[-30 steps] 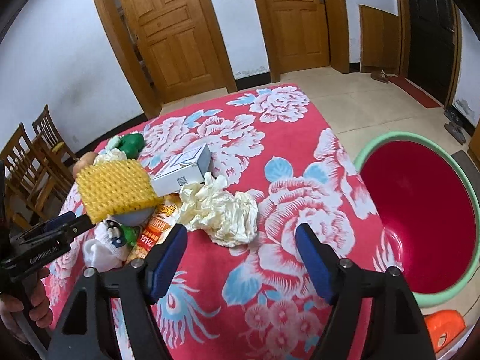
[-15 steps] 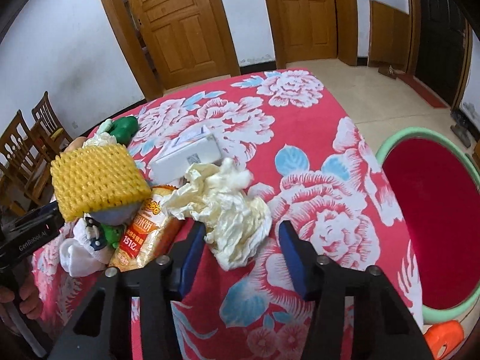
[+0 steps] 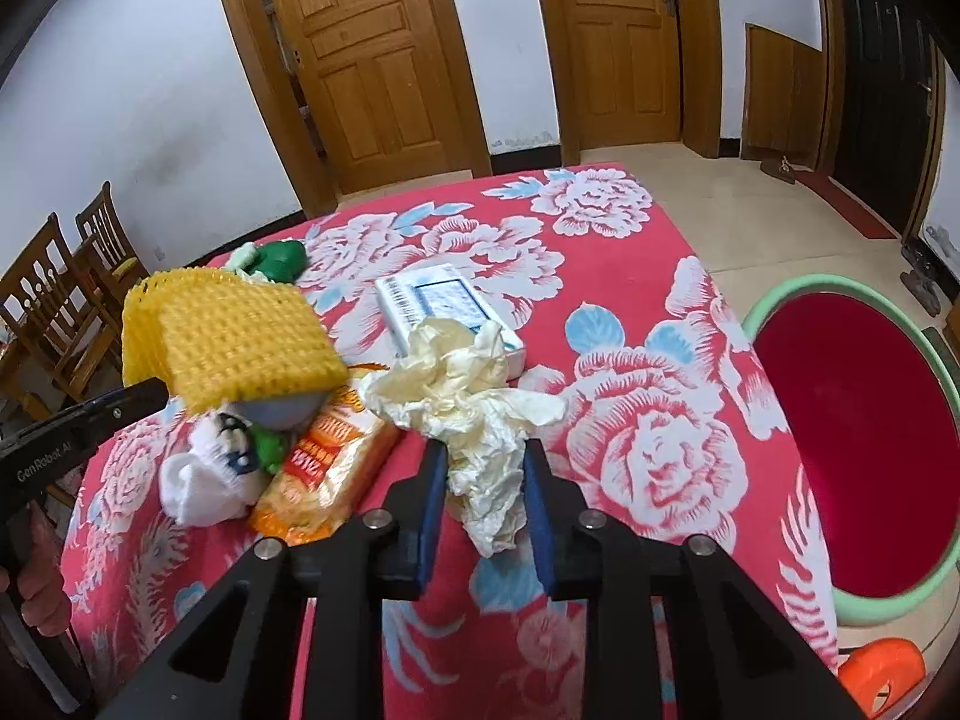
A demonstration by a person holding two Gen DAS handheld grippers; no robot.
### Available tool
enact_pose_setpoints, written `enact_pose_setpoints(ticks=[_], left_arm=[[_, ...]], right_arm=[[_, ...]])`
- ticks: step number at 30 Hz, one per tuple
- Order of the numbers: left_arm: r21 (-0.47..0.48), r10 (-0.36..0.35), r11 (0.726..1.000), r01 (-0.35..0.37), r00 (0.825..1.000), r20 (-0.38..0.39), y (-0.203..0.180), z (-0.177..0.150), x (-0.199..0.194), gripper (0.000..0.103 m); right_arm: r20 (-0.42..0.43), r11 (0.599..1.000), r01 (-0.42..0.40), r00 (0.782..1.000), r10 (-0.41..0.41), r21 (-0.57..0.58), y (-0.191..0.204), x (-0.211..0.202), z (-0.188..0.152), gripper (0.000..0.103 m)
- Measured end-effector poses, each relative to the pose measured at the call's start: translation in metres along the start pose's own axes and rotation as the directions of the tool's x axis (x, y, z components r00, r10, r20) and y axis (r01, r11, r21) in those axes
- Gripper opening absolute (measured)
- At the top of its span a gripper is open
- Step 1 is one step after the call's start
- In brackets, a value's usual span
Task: Collect trash
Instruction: 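Grasp the yellow foam net with the left tool while the right tool grasps the crumpled cream paper, then carry the yellow net and cream paper over the red bin with both tools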
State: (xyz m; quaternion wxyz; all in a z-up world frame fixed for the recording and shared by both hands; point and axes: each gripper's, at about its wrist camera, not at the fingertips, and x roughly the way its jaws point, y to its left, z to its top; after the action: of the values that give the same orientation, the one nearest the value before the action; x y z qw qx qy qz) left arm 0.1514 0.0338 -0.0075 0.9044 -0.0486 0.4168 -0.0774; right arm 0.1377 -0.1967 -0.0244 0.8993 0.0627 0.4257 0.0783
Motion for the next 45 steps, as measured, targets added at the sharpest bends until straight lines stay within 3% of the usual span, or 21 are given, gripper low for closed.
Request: enact_pose_setpoints(ticks=[22,34,45], left_arm=[[0.037,-0.057,0.998,0.054,0.996,0.074,-0.064,-0.002,-0.053,0.013],[0.130,-0.122,0.985,0.114,0.991,0.053,-0.125,0.004,-0.043,0.013],[0.224,-0.199,0.955,0.192,0.980,0.008,-0.185,0.012,-0.016,0.013]], right_arm=[[0.150,0.997,-0.012,0.989,0.000,0.082,-0.038,-0.094,-0.018,0.027],[0.191,0.982,0.031,0.979,-0.067,0.187,-0.094,-0.119,-0.026,0.027],[0.164,0.946,0.097,0.974,-0.154,0.310,-0.149,-0.112,-0.033,0.027]])
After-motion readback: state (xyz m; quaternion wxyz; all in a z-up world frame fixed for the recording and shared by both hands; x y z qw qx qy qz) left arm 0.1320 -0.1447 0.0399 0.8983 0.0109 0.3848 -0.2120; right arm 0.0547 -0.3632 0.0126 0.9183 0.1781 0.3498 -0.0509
